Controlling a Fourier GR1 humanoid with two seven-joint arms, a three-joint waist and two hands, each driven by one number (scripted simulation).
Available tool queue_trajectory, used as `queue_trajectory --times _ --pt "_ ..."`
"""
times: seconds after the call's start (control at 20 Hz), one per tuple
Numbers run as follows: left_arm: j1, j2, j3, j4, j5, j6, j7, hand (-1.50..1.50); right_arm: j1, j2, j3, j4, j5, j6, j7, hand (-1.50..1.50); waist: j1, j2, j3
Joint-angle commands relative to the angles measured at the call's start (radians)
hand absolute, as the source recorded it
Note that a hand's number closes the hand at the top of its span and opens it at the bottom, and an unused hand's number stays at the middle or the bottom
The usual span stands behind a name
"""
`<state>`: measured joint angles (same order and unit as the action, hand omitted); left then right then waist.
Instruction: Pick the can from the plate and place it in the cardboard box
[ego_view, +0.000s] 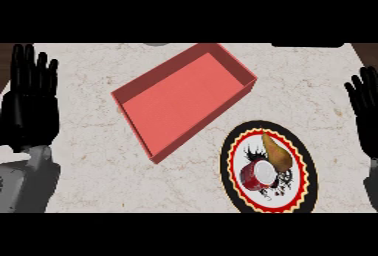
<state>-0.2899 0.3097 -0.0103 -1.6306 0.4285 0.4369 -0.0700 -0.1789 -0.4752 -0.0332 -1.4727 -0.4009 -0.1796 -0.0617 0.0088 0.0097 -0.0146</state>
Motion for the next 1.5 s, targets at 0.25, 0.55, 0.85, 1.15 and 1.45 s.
queue_trajectory --times 0.25,0.55,0.85,1.15,1.45 --pt "0.178 0.236 -0.183 0.176 -0.255 -0.129 0.052 0.0 0.155 0.009 -0.098 -0.1 -0.041 0.248 -0.506 -1.5 -0.114 -0.01 0.034" --pt "0.2 0.211 -0.262 0.221 -0.288 -0.168 0.054 0.0 0.337 0.152 -0.208 0.081 0.012 0.242 -0.928 -1.5 -0.09 -0.002 0.026" --pt "0.184 0.217 -0.275 0.237 -0.305 -0.199 0.045 0.0 0.541 0.036 -0.203 0.114 0.316 0.193 -1.225 -1.5 -0.057 -0.009 0.016" --pt "0.137 0.198 -0.278 0.284 -0.336 -0.22 0.048 0.0 0.786 0.068 -0.159 -0.168 0.479 0.102 -1.099 -1.5 -0.041 -0.012 0.012" --pt "0.141 0.138 -0.305 0.252 -0.385 -0.185 0.071 0.0 0.95 0.087 -0.138 -0.472 0.609 0.067 -0.845 -1.5 -0.023 -0.011 0.013"
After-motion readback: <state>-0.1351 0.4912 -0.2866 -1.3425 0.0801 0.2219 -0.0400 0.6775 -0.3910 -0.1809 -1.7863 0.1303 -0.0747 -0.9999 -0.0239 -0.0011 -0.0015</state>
